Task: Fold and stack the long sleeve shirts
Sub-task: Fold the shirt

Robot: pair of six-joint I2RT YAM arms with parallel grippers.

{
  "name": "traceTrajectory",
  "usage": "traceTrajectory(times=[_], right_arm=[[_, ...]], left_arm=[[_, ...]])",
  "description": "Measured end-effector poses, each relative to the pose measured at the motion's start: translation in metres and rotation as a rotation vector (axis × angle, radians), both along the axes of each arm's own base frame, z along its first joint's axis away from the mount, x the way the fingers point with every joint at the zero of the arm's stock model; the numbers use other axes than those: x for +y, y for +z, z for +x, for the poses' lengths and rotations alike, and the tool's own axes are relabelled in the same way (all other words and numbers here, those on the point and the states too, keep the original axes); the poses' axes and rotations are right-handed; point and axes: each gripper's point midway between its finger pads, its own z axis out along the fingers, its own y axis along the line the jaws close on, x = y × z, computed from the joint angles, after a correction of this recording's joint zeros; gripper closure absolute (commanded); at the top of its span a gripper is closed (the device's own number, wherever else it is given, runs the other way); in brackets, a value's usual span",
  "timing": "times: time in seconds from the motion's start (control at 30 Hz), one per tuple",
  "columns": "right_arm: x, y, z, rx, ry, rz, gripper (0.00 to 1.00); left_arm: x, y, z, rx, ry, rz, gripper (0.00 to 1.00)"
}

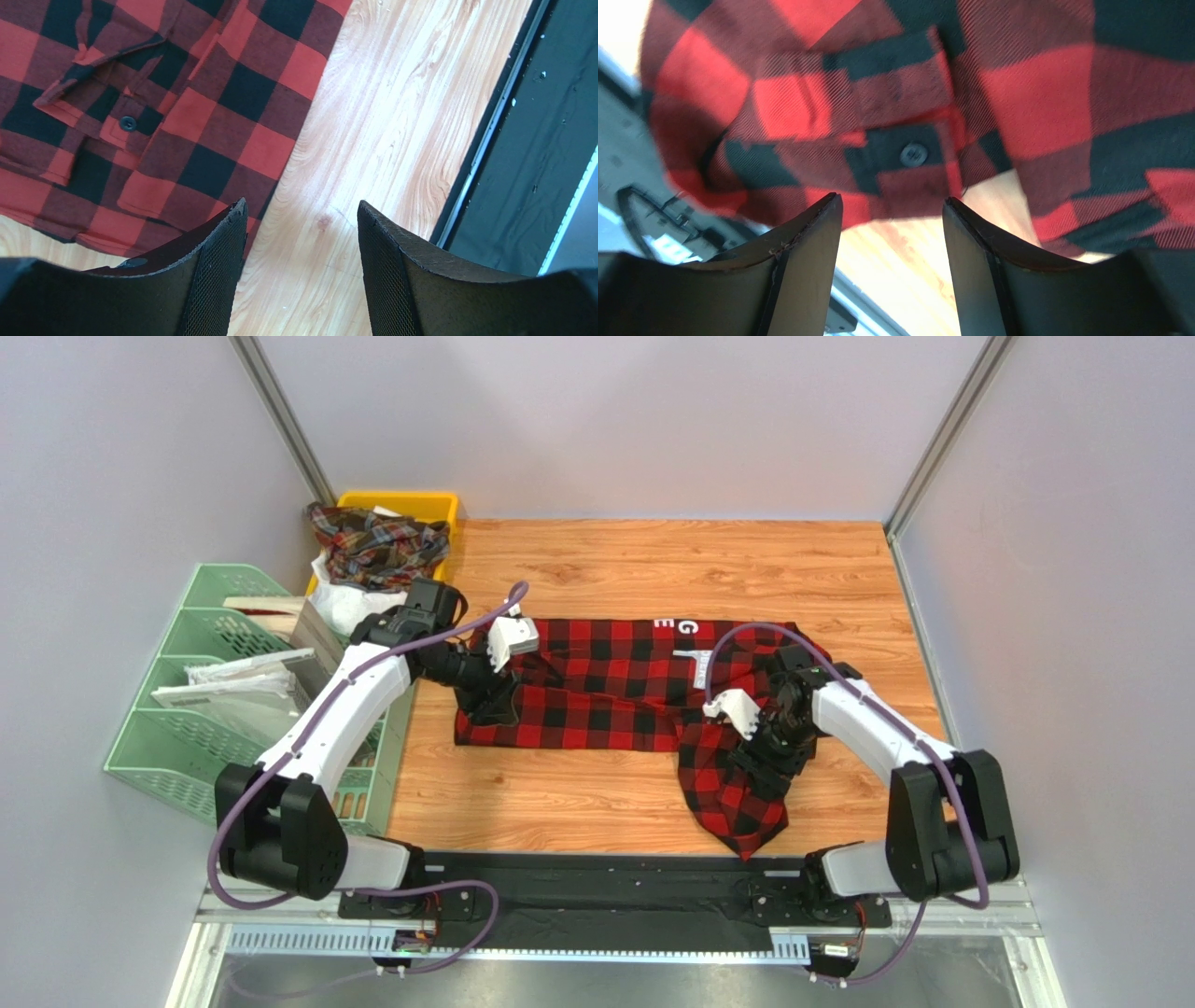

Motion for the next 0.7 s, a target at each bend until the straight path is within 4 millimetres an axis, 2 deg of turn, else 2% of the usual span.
traceTrajectory(times=[0.27, 0.33, 0.37, 0.4, 0.47, 0.5, 0.6, 0.7], right_arm=[[-0.007, -0.02, 0.015, -0.025, -0.041, -0.095, 0.34], [-0.01, -0.024, 0.015, -0.028, -0.051, -0.115, 0.42], [-0.012, -0.025, 0.014, -0.027, -0.054, -0.127, 0.5], [-0.012, -0.025, 0.014, -0.029, -0.054, -0.132, 0.63], [-0.012, -0.025, 0.012, -0.019, -0.061, -0.132, 0.72], [-0.011, -0.025, 0.01, -0.009, -0.069, -0.128, 0.81], [-0.007, -0.02, 0.001, 0.027, -0.076, -0.105, 0.97], [0.002, 0.0, -0.002, 0.032, -0.089, -0.058, 1.0]], left_arm=[[0.001, 0.006, -0.01, -0.013, -0.002, -0.01, 0.33], [0.001, 0.008, -0.011, -0.015, -0.003, -0.014, 0.33], [0.001, 0.008, -0.012, -0.014, -0.004, -0.016, 0.33], [0.001, 0.009, -0.012, -0.012, -0.005, -0.017, 0.33], [0.0, 0.009, -0.012, -0.011, -0.006, -0.02, 0.34], [0.0, 0.009, -0.012, -0.011, -0.007, -0.022, 0.34], [-0.001, 0.01, -0.013, -0.013, -0.008, -0.026, 0.34], [-0.001, 0.014, -0.013, -0.027, -0.009, -0.032, 0.34]])
